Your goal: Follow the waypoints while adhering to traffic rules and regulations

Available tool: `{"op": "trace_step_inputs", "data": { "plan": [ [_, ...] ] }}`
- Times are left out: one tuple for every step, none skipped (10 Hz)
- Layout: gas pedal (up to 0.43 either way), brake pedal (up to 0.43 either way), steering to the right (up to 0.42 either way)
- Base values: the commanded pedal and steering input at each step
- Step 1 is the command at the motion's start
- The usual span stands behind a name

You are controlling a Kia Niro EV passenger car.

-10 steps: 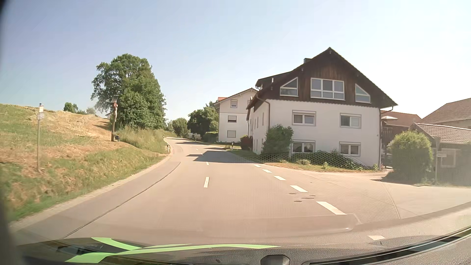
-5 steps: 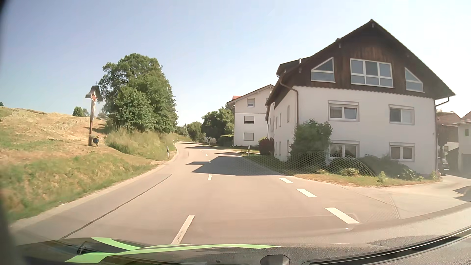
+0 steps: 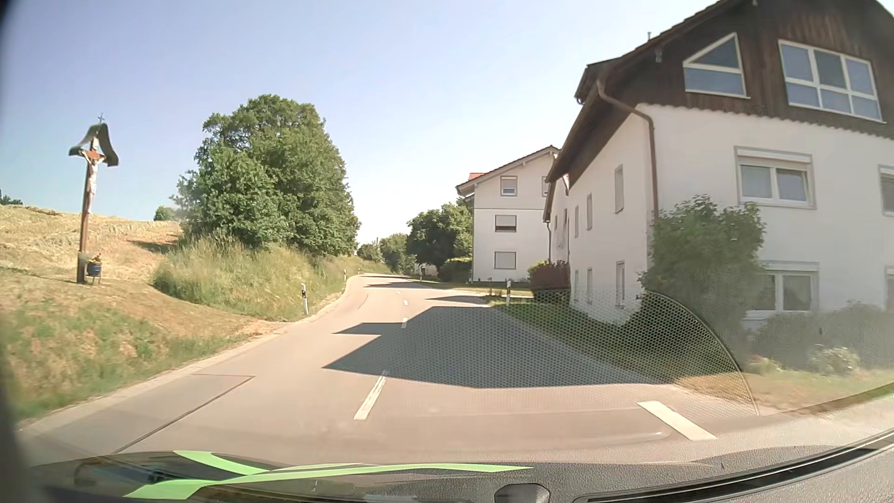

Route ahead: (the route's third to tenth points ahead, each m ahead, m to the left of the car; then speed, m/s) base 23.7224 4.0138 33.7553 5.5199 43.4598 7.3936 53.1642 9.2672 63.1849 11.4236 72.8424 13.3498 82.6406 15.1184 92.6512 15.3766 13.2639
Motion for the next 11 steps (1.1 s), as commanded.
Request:
{"op": "trace_step_inputs", "data": {
  "plan": [
    [0.15,0.0,-0.031],
    [0.15,0.0,-0.029],
    [0.15,0.0,-0.029],
    [0.15,0.0,-0.029],
    [0.15,0.0,-0.029],
    [0.15,0.0,-0.029],
    [0.15,0.0,-0.029],
    [0.15,0.0,-0.029],
    [0.15,0.0,-0.03],
    [0.15,0.0,-0.029],
    [0.15,0.0,-0.029]
  ]
}}
